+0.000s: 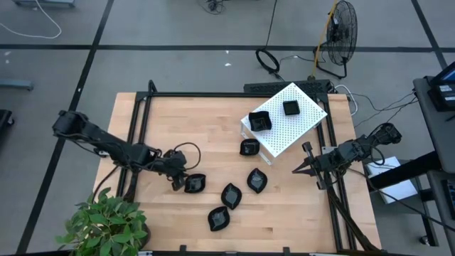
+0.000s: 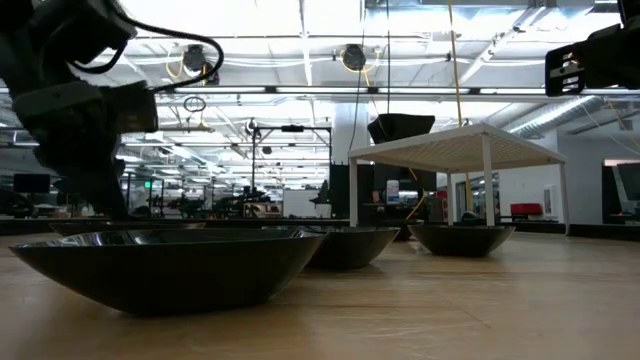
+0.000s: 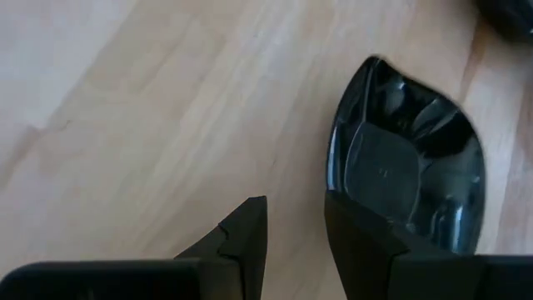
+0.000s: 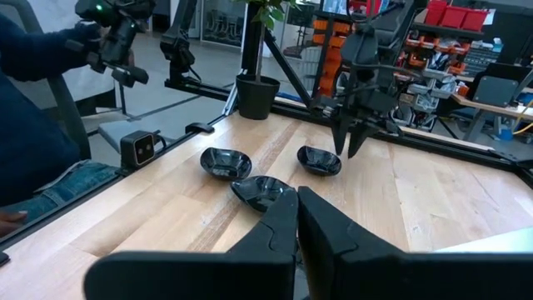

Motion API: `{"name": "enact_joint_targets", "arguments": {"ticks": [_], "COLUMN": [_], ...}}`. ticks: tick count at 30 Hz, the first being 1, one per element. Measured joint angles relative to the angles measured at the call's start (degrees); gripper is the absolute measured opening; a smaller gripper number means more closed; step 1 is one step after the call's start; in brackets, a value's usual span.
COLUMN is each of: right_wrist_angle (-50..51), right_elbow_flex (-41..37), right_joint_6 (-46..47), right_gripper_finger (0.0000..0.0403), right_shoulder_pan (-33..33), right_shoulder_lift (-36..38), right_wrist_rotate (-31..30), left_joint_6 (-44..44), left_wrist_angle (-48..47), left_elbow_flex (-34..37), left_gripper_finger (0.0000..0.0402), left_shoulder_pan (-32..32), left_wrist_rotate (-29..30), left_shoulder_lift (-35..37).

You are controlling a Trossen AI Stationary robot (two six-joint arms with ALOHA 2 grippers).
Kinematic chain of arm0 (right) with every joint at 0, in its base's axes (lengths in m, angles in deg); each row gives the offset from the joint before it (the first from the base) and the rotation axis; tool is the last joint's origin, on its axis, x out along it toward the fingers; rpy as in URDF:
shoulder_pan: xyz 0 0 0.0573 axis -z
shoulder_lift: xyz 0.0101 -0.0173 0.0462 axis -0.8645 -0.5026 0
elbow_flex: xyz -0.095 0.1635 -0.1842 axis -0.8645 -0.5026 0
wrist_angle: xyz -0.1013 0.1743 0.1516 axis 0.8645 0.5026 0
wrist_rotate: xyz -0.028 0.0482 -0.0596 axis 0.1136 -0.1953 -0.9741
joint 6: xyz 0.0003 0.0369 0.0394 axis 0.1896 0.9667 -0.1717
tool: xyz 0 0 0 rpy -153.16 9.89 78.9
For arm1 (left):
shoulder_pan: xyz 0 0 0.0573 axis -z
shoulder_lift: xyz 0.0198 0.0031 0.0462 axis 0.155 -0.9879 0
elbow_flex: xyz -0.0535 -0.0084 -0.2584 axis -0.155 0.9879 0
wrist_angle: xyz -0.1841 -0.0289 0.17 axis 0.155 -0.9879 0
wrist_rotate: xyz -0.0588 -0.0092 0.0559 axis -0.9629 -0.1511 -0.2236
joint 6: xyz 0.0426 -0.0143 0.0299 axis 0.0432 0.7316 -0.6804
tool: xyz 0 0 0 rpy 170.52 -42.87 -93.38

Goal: Pick & Place Mini shaped plates
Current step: Put the black leaf shaped plate on the shelf

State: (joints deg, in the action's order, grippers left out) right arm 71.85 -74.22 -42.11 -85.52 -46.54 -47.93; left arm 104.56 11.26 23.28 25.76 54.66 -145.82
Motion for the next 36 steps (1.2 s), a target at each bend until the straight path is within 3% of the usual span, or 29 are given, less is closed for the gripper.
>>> {"name": "enact_joint_targets", "arguments": {"ticks": [6,15,21,28,36], "right_wrist_angle": [0.0,0.0,0.0,0.0,0.0], "right_elbow_flex": [0.0,0.0,0.0,0.0,0.0], "right_joint_6": [0.0,0.0,0.0,0.0,0.0], "right_gripper_finger": [0.0,0.0,0.0,0.0,0.0], "right_shoulder_pan": [0.0,0.0,0.0,0.0,0.0], "right_shoulder_lift": [0.0,0.0,0.0,0.0,0.0], "right_wrist_rotate": [0.0,0.0,0.0,0.0,0.0], "left_joint_6": [0.0,0.4,0.8,-5.9,-8.9], "left_wrist_angle": [3.9,9.4,9.8,8.1,-6.2], "left_elbow_flex": [0.7,0.8,0.0,-4.8,-15.3], "left_gripper_finger": [0.0122,0.0069,0.0057,0.0091,0.015], "left_shoulder_pan": [0.8,0.4,-0.6,-5.3,-7.5], "left_wrist_rotate": [-1.7,-5.7,-6.0,-8.8,-16.9], "left_shoulder_lift": [-3.0,-5.2,-4.6,-4.6,-7.8]}}
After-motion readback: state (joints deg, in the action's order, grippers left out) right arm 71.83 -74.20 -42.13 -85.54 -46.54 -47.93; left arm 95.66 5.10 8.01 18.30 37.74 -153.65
